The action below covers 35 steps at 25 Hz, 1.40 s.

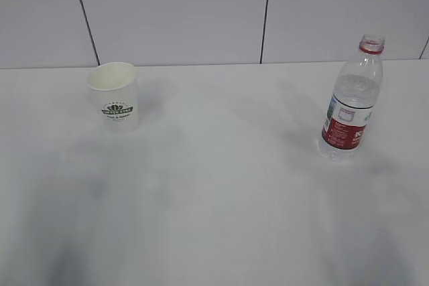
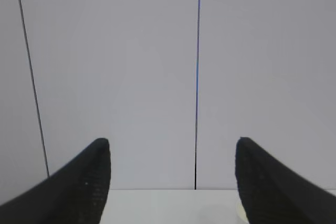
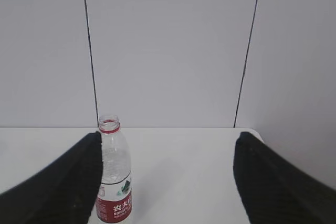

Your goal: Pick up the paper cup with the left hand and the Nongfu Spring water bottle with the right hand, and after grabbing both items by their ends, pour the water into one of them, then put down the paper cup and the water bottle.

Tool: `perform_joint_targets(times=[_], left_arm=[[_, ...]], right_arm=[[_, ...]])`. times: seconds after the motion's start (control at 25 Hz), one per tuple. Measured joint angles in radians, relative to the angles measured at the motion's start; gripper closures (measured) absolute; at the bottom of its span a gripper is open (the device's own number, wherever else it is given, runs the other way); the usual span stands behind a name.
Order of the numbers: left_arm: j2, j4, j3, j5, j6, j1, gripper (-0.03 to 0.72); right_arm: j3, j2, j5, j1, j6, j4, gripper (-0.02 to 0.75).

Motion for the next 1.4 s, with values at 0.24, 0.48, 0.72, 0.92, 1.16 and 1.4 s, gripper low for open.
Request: perform_joint_targets(times=[0.24,0.48,0.72,0.92,1.16,1.4], left_arm=[[0.070,0.000,0.000,-0.095,0.000,0.000,0.138],[0.145,0.000,0.000,-0.185,0.000,0.000,0.138],[0.219,0.000,0.000,-0.285,0.000,0.000,0.138],[0.270,0.004,0.000,-0.353,0.000,0.000,0.138],[0.360,0.008,0.000,-0.409,0.000,0.000,0.138],[0.485,0.008,0.000,-0.511,0.000,0.000,0.138]], right_arm=[[0.000,0.080,-0.093,0.000,0.000,0.000,0.152],[0.000,0.158,-0.184,0.000,0.000,0.000,0.153],[0.000,0.243,-0.257,0.000,0.000,-0.001,0.153],[0.000,0.322,-0.340,0.000,0.000,-0.004,0.153],[0.000,0.419,-0.455,0.000,0.000,-0.004,0.153],[0.003,0.506,-0.590,0.000,0.000,-0.004,0.153]])
